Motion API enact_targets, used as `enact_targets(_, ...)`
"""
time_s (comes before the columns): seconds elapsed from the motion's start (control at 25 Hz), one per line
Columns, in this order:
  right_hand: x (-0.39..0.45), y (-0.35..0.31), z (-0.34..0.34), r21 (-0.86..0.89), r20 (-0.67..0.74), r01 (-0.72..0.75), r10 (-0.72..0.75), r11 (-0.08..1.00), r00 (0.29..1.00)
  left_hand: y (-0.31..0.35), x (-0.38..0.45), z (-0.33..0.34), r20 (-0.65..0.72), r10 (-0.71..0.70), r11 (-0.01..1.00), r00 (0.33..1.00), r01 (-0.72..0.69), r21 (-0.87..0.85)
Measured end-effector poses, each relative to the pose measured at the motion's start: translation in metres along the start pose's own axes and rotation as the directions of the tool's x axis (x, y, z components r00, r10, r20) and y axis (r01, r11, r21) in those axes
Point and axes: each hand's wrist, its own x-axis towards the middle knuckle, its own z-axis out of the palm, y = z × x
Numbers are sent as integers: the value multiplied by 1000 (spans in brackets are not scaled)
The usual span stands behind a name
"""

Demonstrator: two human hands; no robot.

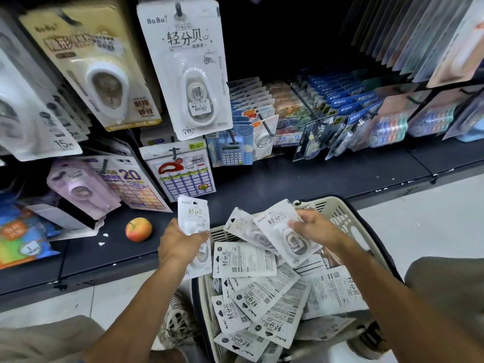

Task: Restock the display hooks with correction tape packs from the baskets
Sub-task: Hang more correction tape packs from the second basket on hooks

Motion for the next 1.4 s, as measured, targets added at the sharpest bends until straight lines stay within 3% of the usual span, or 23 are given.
enact_targets(0.12,0,2,-11,231,71,-21,4,973,997,1,-2,3,62,-7,1000,998,6,14)
enact_targets(0.2,-3,1,-16,455,121,-39,-18,890,992,-1,-3,4,131,-5,1000,991,6,-8)
enact_targets(0.32,-3,-10,-10,614,174,-69,-50,786,983,4,-10,4,275,-47,959,960,120,-256)
enact_targets(0.44,0,-29,15,576,186,-80,-35,814,982,28,-24,-1,526,-25,796,850,335,-503)
enact_targets(0.6,-11,-59,21,577,173,-10,-110,817,979,69,-53,-3,473,162,828,866,142,-543)
enact_targets(0.76,-34,-109,-11,732,-140,265,-242,628,960,121,-75,-26,430,375,849,821,-118,-515)
enact_targets(0.84,-48,-143,-28,699,-264,408,-319,587,910,148,-85,-55,339,531,803,777,-332,-496)
enact_targets(0.92,-59,-183,-33,617,-284,503,-425,605,860,173,-98,-92,197,642,718,741,-492,-492)
enact_targets(1.08,-62,-265,-24,250,-393,652,-541,716,744,213,-97,-148,-61,720,587,691,-653,-478)
enact_targets(1.24,-53,-304,-23,18,-488,594,-511,804,707,240,-83,-161,-24,743,574,669,-655,-491)
enact_targets(1.4,-52,-301,-28,55,-481,544,-455,838,750,234,-71,-135,56,709,576,703,-532,-621)
